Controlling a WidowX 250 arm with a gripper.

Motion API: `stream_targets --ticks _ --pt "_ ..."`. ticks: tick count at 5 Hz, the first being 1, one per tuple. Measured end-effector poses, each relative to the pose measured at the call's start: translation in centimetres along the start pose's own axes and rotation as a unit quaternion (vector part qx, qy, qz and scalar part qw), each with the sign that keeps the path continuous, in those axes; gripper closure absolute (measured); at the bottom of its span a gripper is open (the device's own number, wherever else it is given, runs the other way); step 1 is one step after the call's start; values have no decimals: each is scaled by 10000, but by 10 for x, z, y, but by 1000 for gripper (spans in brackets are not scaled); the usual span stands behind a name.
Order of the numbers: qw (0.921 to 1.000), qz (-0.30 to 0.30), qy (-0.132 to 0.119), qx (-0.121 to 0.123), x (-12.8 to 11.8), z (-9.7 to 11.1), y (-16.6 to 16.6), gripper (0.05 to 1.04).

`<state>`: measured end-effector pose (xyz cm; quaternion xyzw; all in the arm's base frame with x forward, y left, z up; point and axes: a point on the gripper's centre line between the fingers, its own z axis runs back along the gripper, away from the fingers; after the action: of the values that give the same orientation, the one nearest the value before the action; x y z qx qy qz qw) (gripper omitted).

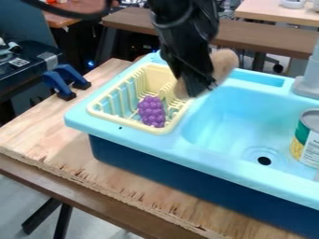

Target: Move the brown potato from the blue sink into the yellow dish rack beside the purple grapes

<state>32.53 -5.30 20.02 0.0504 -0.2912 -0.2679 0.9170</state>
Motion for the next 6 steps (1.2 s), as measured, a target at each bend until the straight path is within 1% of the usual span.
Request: stream_targets --ticks 1,2,3,4,5,6 --pt "9997 149 24 196 -8 7 15 626" --pt "9981 482 144 345 -18 7 31 626" --pt "9961 812 131 331 -26 -9 41 626" --pt "9952 932 66 308 -23 -22 42 626" --pt "9941 1054 134 207 -23 -39 38 626" --pt "9928 1175 76 214 -19 -47 42 626"
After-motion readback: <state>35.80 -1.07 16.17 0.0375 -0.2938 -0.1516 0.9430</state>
